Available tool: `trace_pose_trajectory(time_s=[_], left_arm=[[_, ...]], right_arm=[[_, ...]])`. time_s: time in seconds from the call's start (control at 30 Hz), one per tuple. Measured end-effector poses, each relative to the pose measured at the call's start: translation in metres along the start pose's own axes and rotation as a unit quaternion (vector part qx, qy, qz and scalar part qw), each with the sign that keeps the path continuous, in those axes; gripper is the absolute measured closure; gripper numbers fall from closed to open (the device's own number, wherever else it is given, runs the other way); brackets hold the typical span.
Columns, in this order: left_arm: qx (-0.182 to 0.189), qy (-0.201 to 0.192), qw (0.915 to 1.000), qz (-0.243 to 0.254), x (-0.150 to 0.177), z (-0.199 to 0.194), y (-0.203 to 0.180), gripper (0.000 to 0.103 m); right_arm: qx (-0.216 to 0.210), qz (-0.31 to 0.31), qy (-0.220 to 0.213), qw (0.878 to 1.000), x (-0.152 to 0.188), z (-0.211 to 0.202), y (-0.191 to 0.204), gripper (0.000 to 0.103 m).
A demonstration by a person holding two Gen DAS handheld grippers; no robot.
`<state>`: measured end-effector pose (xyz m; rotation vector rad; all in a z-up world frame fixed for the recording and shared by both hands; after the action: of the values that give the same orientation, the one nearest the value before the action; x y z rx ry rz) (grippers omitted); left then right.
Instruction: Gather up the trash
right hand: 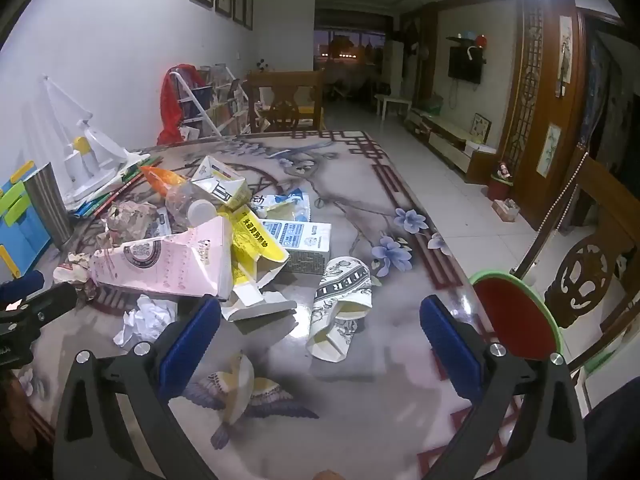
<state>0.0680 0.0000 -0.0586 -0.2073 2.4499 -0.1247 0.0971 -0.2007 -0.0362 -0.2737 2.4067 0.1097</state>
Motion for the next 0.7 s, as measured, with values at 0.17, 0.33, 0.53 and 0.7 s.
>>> trace_pose_trajectory(time_s=[0.17,0.33,0.53,0.7], left_arm=[[0.000,0.000,1.0000,0.000,-0.001,0.002,0.004,0.005],[-0.003,-0.003,1.0000,0.007,-0.001,0.000,-0.001,0.005],[-0.001,-0.005,1.0000,0.006,-0.001,-0.003,-0.008,0.005],[0.007,-0.011,0.9999,0.007,-0.001,-0.005,-0.008,0.005]], right_arm=[[-0.003,0.002,-0.002,1.000,-0.001,0.001,0.002,0.007],[-0.002,0.003,-0.004,1.000,0.000,-0.001,-0.002,0.007],[0.001,0.003,-0.005,1.000,-0.001,-0.005,-0.003,0.007],[0.004,0.004,-0.010,1.000,-0.003,-0.006,0.000,0.007]])
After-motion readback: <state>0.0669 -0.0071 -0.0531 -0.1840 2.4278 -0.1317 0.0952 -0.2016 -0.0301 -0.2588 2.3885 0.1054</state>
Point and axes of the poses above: each gripper's, at about its wrist camera, not at the fingertips, and z roughly the way its jaws point, y to its left, x to its underside, the point moved 9 cm from there along z, roughly the way its jaws point, and after that the axes turned 10 degrees about y, right-handed, at the moved point
